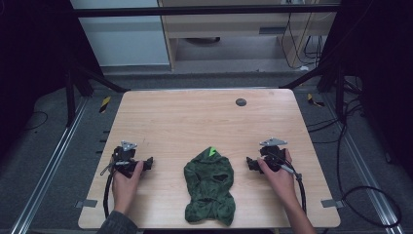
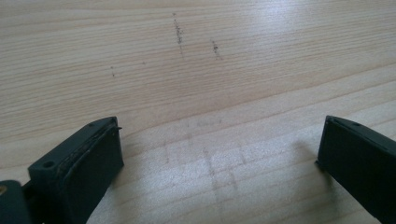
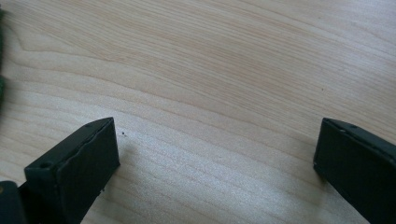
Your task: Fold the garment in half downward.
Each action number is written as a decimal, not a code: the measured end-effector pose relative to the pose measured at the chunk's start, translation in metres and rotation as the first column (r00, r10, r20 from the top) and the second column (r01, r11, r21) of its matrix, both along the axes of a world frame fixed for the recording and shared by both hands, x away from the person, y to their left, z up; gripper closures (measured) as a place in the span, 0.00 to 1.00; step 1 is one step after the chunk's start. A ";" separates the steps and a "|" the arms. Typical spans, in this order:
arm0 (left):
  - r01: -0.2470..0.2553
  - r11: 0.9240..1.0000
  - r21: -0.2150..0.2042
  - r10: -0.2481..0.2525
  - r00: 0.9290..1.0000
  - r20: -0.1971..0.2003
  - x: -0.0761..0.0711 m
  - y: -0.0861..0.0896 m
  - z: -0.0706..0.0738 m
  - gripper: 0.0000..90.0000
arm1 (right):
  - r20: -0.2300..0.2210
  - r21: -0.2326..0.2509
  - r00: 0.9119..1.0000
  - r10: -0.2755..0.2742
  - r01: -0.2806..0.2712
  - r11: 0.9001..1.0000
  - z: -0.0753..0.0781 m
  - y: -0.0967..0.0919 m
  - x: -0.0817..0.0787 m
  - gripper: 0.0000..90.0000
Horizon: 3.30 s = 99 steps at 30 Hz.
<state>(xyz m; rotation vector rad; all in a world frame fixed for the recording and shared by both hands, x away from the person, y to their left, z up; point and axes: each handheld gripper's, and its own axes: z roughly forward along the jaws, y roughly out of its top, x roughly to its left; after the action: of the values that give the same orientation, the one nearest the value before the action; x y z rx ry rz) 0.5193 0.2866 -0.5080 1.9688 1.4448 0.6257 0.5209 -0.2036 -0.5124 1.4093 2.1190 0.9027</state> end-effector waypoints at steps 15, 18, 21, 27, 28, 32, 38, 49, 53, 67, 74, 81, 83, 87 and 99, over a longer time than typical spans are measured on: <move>0.104 0.994 -0.040 -0.104 0.995 0.004 -0.008 -0.018 0.016 0.05 | 0.006 0.012 0.998 0.065 -0.065 0.998 0.016 0.004 -0.006 0.15; 0.179 0.982 -0.065 -0.180 0.984 -0.010 -0.010 -0.033 0.022 0.06 | 0.002 0.067 0.990 0.138 -0.138 0.988 0.024 0.014 -0.010 0.27; 0.239 0.968 -0.076 -0.240 0.971 -0.015 -0.009 -0.047 0.028 0.07 | -0.009 0.053 0.976 0.217 -0.216 0.975 0.029 0.028 -0.014 0.38; 0.344 0.932 -0.112 -0.352 0.934 -0.059 0.002 -0.070 0.038 0.21 | -0.024 0.049 0.944 0.328 -0.326 0.944 0.032 0.048 -0.014 0.57; 0.360 0.926 -0.116 -0.369 0.927 -0.065 0.003 -0.074 0.039 0.22 | -0.023 0.059 0.940 0.341 -0.339 0.939 0.032 0.050 -0.012 0.59; 0.421 0.903 -0.085 -0.427 0.901 -0.070 0.005 -0.092 0.044 0.31 | -0.041 0.081 0.929 0.368 -0.364 0.928 0.034 0.057 -0.008 0.63; 0.483 0.873 -0.059 -0.487 0.869 -0.090 0.010 -0.116 0.046 0.36 | -0.056 0.111 0.918 0.392 -0.385 0.916 0.032 0.067 0.000 0.65; 0.506 0.862 -0.031 -0.505 0.853 -0.131 0.013 -0.125 0.036 0.38 | -0.094 0.056 0.900 0.426 -0.423 0.905 0.026 0.084 0.007 0.62; 0.508 0.861 -0.032 -0.507 0.851 -0.139 0.013 -0.125 0.033 0.38 | -0.105 0.032 0.893 0.438 -0.437 0.899 0.026 0.088 0.008 0.62; 0.529 0.848 -0.048 -0.528 0.832 -0.171 0.017 -0.132 0.023 0.42 | -0.131 0.005 0.882 0.452 -0.456 0.890 0.023 0.095 0.006 0.68; 0.565 0.823 -0.060 -0.566 0.807 -0.167 0.012 -0.136 0.023 0.66 | -0.134 0.000 0.876 0.464 -0.469 0.883 0.023 0.095 0.005 0.79; 0.581 0.808 -0.093 -0.588 0.790 -0.173 0.009 -0.136 0.022 0.84 | -0.145 0.021 0.866 0.479 -0.481 0.876 0.023 0.095 0.005 0.91; 0.580 0.809 -0.096 -0.587 0.789 -0.179 0.009 -0.136 0.023 0.86 | -0.146 0.021 0.866 0.479 -0.481 0.876 0.023 0.095 0.005 0.93; 0.581 0.807 -0.106 -0.590 0.785 -0.190 0.011 -0.135 0.024 0.90 | -0.150 0.025 0.863 0.483 -0.485 0.874 0.023 0.095 0.005 0.94; 0.579 0.810 -0.088 -0.585 0.795 -0.161 0.016 -0.134 0.044 0.91 | -0.110 0.025 0.865 0.490 -0.491 0.871 0.049 0.089 0.010 0.94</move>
<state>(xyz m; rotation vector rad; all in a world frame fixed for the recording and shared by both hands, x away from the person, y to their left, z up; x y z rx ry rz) 0.5353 0.1529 -0.4641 2.3287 0.8385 0.1403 0.5310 -0.1150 -0.4636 0.9401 2.6277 1.0143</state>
